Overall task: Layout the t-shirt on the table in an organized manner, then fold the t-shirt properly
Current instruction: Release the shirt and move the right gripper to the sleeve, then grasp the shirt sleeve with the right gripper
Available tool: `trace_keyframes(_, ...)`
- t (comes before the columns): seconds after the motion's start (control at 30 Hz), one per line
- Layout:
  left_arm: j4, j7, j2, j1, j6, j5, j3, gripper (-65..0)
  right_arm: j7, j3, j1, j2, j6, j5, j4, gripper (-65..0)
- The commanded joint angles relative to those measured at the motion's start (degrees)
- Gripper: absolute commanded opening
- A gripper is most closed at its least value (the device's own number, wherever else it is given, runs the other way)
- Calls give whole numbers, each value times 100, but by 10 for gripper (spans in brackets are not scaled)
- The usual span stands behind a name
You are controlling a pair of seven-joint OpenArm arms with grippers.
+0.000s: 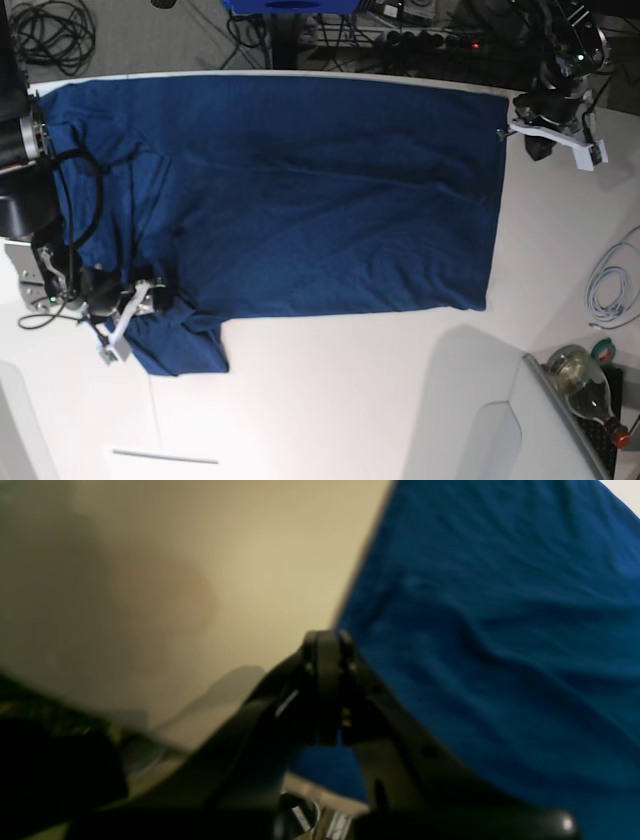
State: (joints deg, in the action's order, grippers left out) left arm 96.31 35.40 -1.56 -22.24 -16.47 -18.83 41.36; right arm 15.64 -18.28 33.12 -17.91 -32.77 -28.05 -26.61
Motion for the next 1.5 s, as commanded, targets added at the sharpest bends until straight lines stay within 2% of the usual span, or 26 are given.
trace_keyframes(0.0, 96, -107, 46, -13, -28, -64, 70, -650, -206, 22, 235, -24, -6, -74, -69, -297)
trace_keyframes(0.07, 79, -107, 46, -13, -28, -64, 167, -650, -232, 22, 235, -24, -6, -74, -33, -347)
trace_keyframes(0.1, 61, -107, 46, -13, -28, -64, 202, -650, -232, 22, 235, -24, -6, -74, -25, -399)
trace_keyframes(0.2, 61, -98, 55, -13, -28, -64, 228, -650, -232, 4, 244, -24, -6, -74, -16, -609)
trace_keyframes(0.23, 61, -98, 55, -13, -28, -64, 228, -650, -232, 13, 261, -24, -6, -74, -25, -650)
trace_keyframes(0.4, 61, -98, 55, -13, -28, -64, 220, -650, -250, 48, 270, -42, 3, -109, -157, -641)
trace_keyframes(0.47, 61, -98, 55, -13, -28, -64, 220, -650, -223, 277, 182, -95, 240, -91, -464, -603)
trace_keyframes(0.5, 61, -98, 55, -13, -28, -64, 220, -650, -214, 409, 59, -165, 477, -91, -640, -566)
trace_keyframes(0.6, 61, -98, 64, -13, -28, -29, 220, -650, -232, 523, -99, -226, 1031, -83, -965, -359)
trace_keyframes(0.67, 61, -107, 64, -13, -28, -38, 220, -650, -241, 523, -108, -235, 1058, -83, -904, -237)
trace_keyframes(0.7, 61, -107, 64, -13, -28, -55, 220, -650, -250, 523, -108, -226, 1058, -83, -833, -227)
trace_keyframes(1.0, 52, -107, 64, -5, -28, -64, 220, -650, -267, 523, -99, -165, 1049, -83, -552, -311)
trace_keyframes(1.17, 8, -116, 64, -13, -28, -47, 220, -650, -250, 523, -108, -68, 1049, -83, -508, -414)
trace_keyframes(1.33, 8, -116, 64, -13, -28, -38, 220, -650, -241, 523, -108, -42, 1049, -83, -438, -375)
trace_keyframes(1.4, 8, -116, 64, -13, -28, -29, 220, -650, -232, 523, -108, -42, 1049, -83, -438, -384)
trace_keyframes(1.47, 8, -116, 64, -13, -28, -29, 220, -650, -223, 523, -108, -42, 1049, -83, -438, -431)
